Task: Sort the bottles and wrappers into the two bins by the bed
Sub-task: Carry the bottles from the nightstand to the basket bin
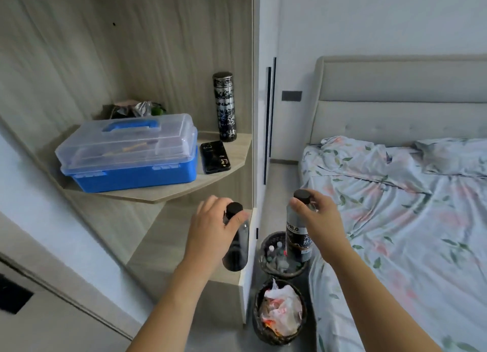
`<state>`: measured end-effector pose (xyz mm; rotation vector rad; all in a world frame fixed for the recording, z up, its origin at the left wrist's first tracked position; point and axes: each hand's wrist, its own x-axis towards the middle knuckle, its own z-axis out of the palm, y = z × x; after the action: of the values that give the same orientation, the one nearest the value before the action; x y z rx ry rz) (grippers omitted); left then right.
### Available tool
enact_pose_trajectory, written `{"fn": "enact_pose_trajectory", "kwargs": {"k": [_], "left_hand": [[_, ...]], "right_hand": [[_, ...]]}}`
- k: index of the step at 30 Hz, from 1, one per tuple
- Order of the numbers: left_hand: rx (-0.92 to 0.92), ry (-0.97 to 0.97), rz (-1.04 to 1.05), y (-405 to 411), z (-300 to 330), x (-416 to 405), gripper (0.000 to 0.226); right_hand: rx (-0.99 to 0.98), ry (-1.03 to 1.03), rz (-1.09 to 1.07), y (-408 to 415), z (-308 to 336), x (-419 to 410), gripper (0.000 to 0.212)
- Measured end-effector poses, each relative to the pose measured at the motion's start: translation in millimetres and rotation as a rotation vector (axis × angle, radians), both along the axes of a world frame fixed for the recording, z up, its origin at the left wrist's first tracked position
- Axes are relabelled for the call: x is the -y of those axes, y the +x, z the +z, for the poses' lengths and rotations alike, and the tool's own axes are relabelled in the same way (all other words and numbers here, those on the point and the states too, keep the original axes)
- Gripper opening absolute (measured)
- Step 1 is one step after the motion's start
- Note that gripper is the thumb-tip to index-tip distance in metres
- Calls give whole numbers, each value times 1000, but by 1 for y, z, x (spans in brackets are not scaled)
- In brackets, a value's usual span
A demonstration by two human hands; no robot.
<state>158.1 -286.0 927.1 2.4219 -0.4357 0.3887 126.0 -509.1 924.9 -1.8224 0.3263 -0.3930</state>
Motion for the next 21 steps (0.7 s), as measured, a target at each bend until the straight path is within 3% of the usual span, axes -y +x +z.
{"fn": "enact_pose_trajectory", "kwargs": {"k": [3, 7, 14, 21], "left_hand": [[-61, 5, -40, 33, -1, 40, 36], [-128, 115, -77, 77, -16, 83, 27], [-284, 217, -116, 155, -77, 140, 23], [-448, 310, -181, 241, -199, 193, 20]], "right_hand": [[-26, 12, -39, 29, -11, 48, 38], [-73, 62, -94, 62, -33, 98, 22], [-265, 22, -103, 116, -84, 146, 12], [-461, -68, -127, 184, -190, 171, 8]]}}
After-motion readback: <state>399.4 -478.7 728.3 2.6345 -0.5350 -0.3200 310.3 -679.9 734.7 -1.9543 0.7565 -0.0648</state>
